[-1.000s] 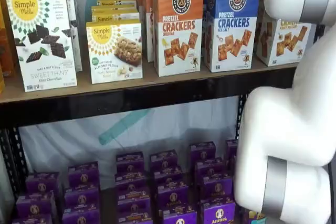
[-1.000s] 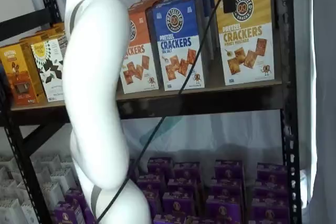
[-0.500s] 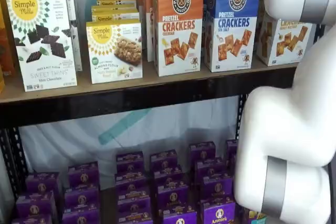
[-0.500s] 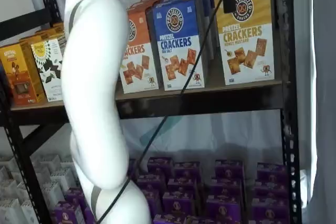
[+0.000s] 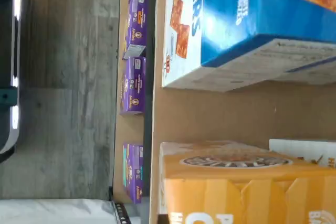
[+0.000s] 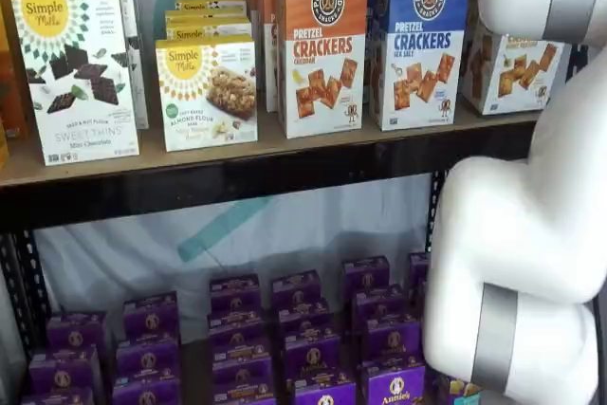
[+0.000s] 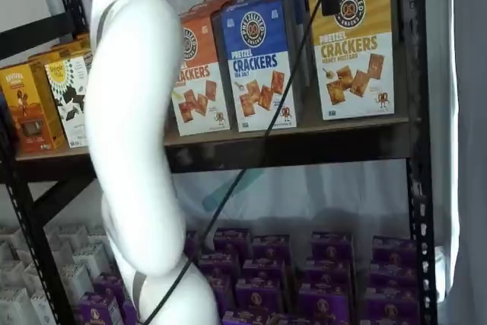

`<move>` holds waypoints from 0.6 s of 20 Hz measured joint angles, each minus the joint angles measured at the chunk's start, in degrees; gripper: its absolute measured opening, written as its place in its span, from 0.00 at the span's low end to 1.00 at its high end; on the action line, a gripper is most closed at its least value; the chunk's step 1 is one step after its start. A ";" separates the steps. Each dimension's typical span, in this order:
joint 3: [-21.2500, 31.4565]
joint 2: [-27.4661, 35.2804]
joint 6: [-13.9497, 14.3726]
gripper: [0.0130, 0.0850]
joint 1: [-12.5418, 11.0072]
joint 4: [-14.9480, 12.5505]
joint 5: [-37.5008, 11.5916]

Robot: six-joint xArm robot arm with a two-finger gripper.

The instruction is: Retrieve the yellow and white box located on the top shelf, the sixth one from the left

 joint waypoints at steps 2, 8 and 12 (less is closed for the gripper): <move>1.11 -1.45 -0.44 0.67 -0.59 0.33 -0.01; 3.27 -5.71 -1.97 0.67 -2.92 0.73 3.74; 5.72 -8.83 -3.08 0.67 -4.11 0.33 5.47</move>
